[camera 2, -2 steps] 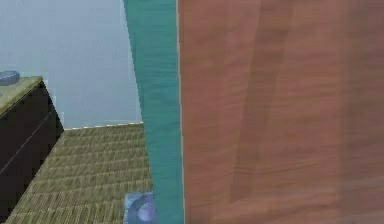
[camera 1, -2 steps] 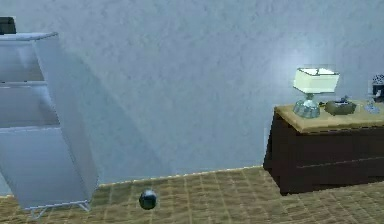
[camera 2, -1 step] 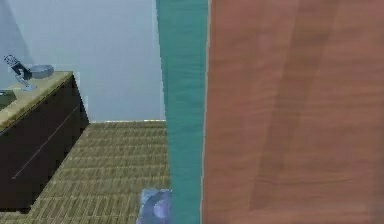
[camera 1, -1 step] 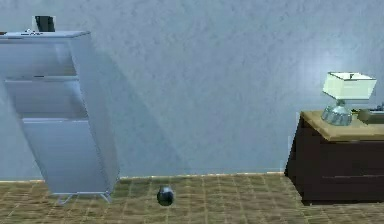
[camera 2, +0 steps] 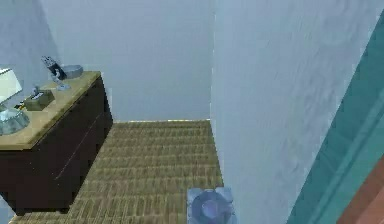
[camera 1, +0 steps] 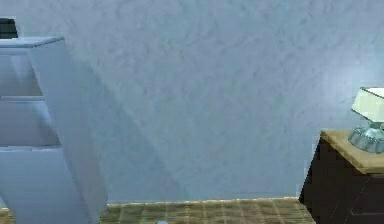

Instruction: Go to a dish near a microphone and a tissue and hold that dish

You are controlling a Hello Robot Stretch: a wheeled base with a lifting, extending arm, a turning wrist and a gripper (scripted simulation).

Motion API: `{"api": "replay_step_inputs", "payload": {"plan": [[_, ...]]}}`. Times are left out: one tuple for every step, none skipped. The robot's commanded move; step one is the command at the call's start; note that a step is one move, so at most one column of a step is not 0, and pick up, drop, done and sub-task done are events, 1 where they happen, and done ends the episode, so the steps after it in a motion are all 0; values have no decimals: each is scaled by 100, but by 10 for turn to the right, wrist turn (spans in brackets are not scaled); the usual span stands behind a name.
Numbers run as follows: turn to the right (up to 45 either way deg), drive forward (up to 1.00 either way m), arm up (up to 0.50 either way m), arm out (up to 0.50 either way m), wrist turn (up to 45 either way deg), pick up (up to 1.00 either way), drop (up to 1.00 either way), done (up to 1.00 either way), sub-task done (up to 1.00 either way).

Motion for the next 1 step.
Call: {"api": "replay_step_inputs", "payload": {"plan": [[390, 0, 0, 0, 0, 0, 0, 0, 0]]}}
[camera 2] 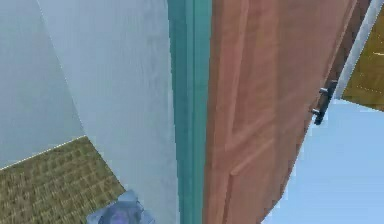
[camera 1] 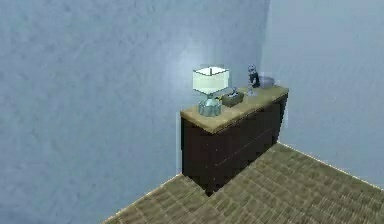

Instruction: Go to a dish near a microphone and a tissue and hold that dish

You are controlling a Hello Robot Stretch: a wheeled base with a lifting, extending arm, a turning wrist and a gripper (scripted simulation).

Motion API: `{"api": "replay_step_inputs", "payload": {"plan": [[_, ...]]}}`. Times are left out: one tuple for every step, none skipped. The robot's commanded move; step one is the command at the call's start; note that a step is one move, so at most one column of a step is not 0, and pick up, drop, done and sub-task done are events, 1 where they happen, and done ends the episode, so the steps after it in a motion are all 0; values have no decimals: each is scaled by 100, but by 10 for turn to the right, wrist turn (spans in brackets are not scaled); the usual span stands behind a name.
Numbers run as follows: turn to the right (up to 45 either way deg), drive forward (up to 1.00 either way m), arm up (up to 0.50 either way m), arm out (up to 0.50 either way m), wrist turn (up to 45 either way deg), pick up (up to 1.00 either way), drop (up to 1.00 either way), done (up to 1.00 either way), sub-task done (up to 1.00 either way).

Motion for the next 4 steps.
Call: {"api": "replay_step_inputs", "payload": {"plan": [[0, 65, 0, 0, 0, 0, 0, 0, 0], [450, 0, 0, 0, 0, 0, 0, 0, 0], [180, 0, 0, 0, 0, 0, 0, 0, 0], [30, 0, 0, 0, 0, 0, 0, 0, 0]]}}
